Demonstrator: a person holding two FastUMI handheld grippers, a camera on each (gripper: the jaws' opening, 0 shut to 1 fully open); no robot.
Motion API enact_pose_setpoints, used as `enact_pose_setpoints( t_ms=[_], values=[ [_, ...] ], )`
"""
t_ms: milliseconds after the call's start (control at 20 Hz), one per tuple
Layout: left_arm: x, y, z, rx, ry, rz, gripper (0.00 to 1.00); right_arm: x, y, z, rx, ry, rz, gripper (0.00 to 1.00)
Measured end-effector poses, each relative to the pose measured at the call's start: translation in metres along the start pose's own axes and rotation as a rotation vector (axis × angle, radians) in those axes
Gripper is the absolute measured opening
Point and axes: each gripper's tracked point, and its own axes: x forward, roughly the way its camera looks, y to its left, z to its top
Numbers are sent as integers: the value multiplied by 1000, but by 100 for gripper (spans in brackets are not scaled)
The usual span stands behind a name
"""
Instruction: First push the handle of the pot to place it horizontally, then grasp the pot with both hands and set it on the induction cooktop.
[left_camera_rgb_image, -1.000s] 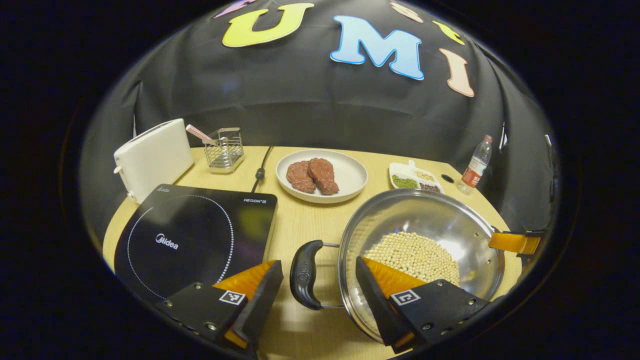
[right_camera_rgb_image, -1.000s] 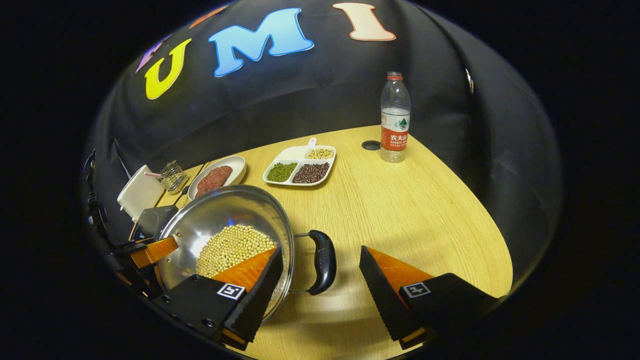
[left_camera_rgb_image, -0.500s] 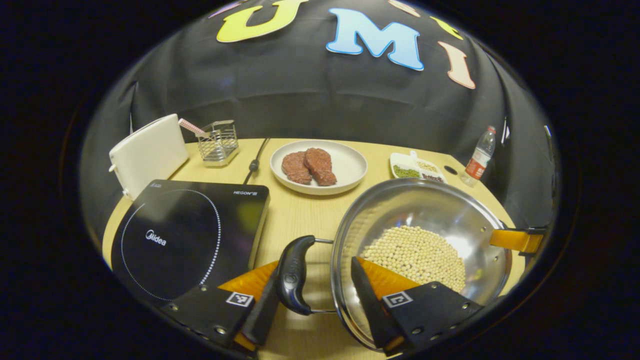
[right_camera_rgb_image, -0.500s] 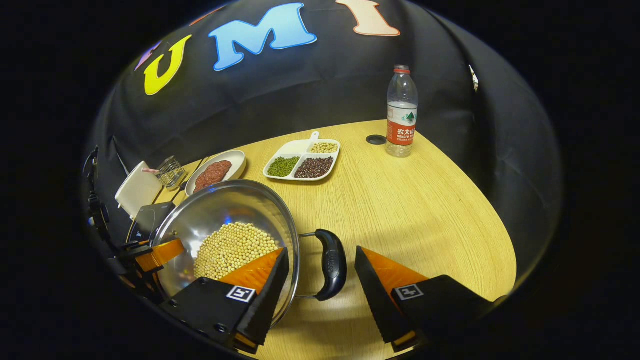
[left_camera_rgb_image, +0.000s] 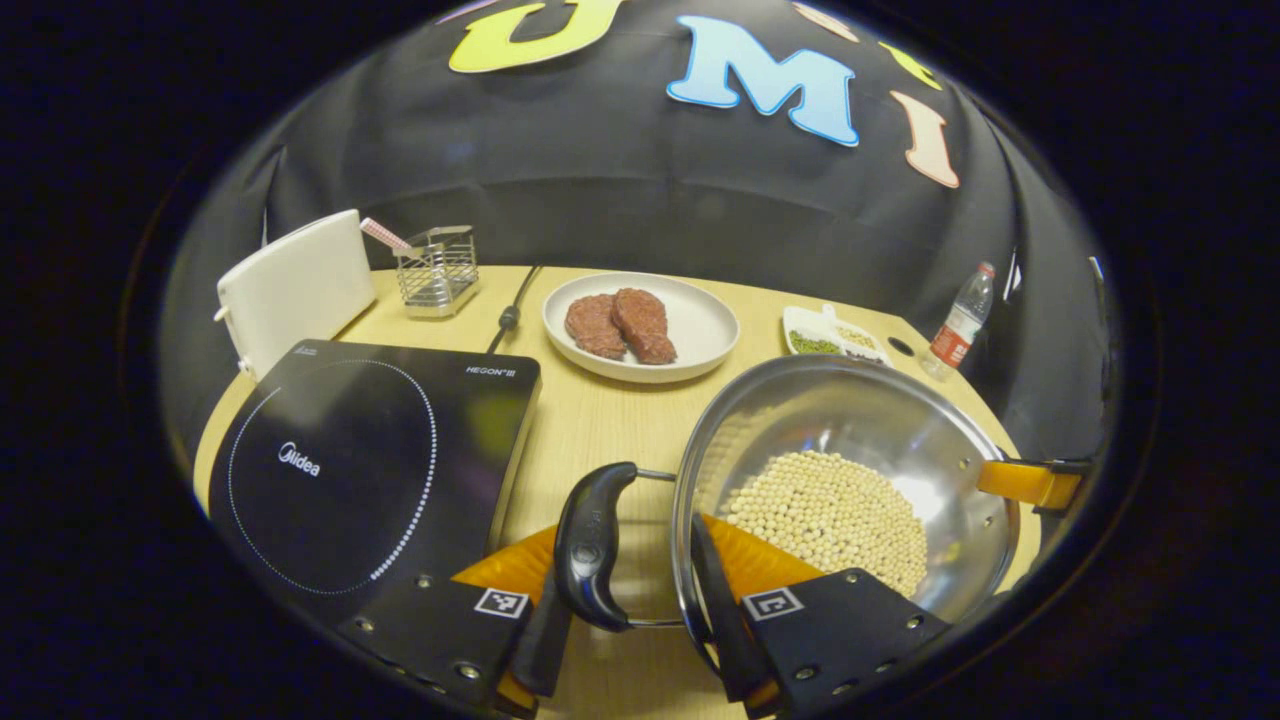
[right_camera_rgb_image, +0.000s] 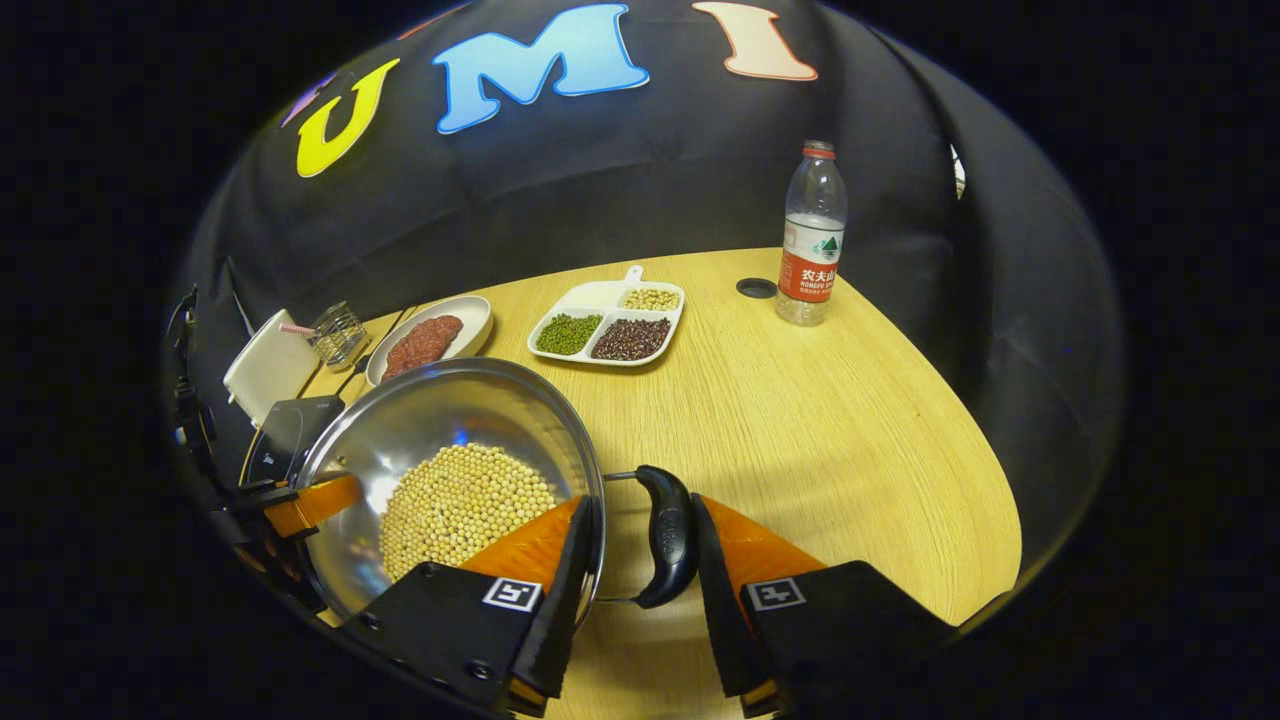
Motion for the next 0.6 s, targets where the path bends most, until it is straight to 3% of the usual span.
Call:
enact_pose_setpoints(
  t_ms=[200, 500, 550, 600],
  values=[
    [-2, 0, 4, 3, -12, 6, 58, 1, 1, 2, -3, -3, -6, 40],
    [-7, -3, 20, 16, -42, 4, 56, -7, 3, 12, 15, -18, -11, 39],
    [-10, -3, 25, 17, -52, 2, 56, -11, 4, 16, 12, -28, -11, 43],
    [-12, -3, 29, 15, -56, 0, 60, -13, 5, 19, 15, -31, -9, 39]
  ],
)
